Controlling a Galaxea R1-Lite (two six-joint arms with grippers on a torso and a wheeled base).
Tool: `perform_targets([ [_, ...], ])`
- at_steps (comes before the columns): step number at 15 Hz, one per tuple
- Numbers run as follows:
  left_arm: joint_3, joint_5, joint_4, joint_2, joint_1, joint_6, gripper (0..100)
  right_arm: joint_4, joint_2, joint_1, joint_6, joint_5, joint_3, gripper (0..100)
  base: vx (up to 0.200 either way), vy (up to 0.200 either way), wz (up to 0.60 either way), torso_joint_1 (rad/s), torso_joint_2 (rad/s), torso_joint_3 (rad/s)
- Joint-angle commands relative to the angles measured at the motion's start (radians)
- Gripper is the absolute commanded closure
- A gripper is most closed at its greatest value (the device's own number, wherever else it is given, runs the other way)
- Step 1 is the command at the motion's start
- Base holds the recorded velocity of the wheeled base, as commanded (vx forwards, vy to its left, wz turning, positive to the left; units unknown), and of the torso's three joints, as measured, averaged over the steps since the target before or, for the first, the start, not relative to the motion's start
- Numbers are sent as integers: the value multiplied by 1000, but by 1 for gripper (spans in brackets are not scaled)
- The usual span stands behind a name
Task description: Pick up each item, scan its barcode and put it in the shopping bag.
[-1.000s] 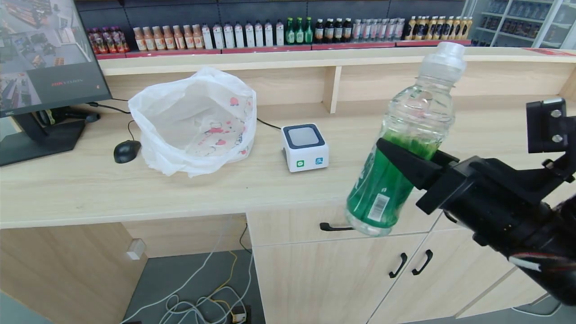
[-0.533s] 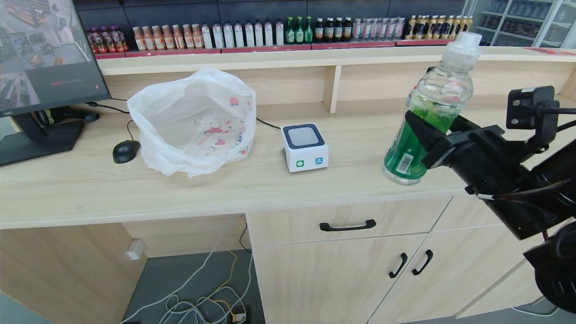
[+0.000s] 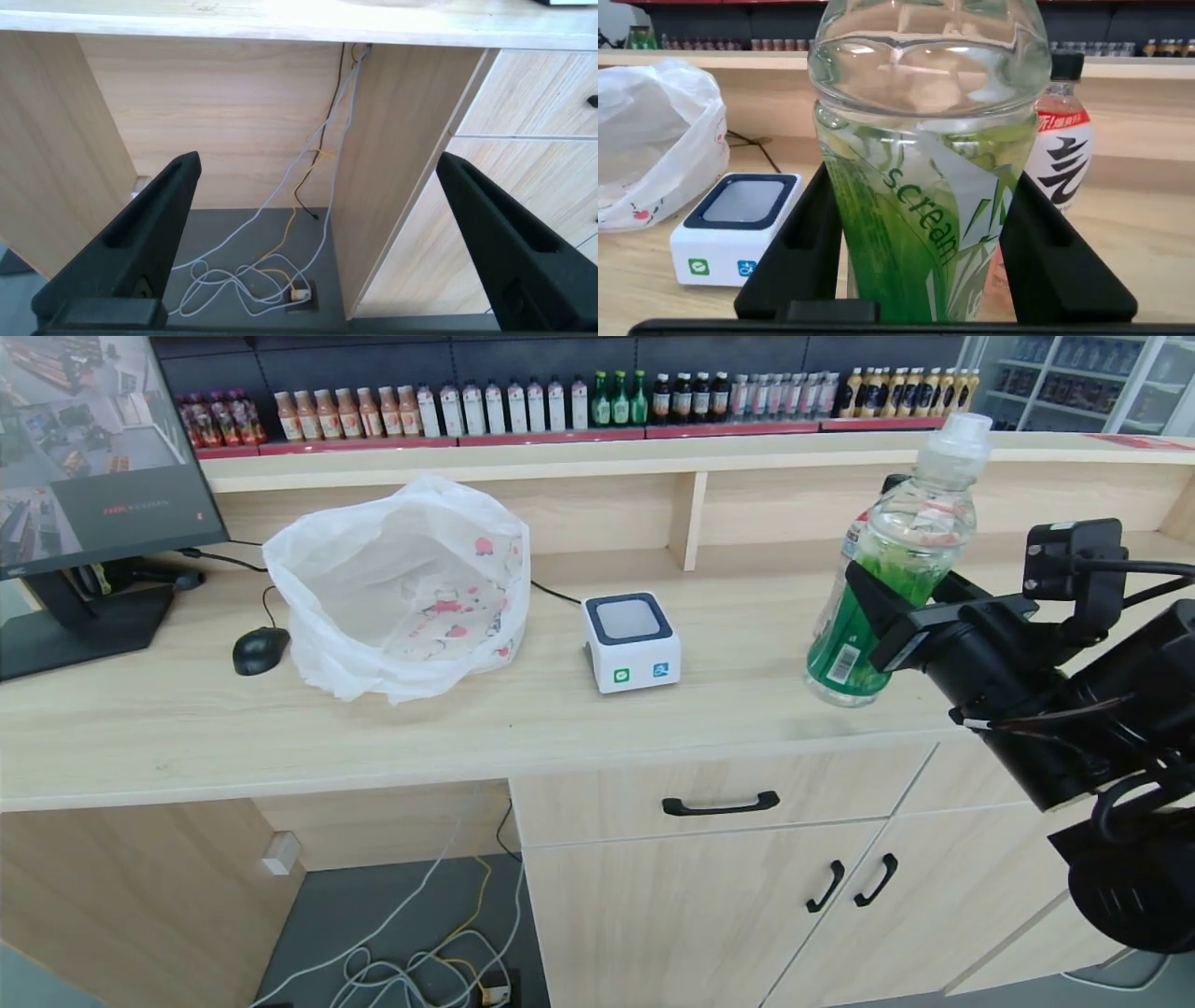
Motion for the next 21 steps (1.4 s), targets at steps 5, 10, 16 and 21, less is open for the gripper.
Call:
perform_targets([
  [5, 0, 0, 0, 0, 0, -4, 0, -1, -4, 2, 0, 1, -18, 100, 0, 200, 0, 6, 5, 1],
  [10, 0, 0, 0, 0, 0, -4, 0, -1, 14, 5, -2, 1, -40, 100, 0, 200, 0, 2, 4, 5],
  [16, 0, 0, 0, 0, 0, 0, 0, -1, 20, 12, 4, -76, -129, 100, 0, 67, 0, 0, 0, 1],
  [21, 0, 0, 0, 0, 0, 0, 0, -1, 42, 25, -71, -4, -118, 100, 0, 0, 0, 0, 0, 0],
])
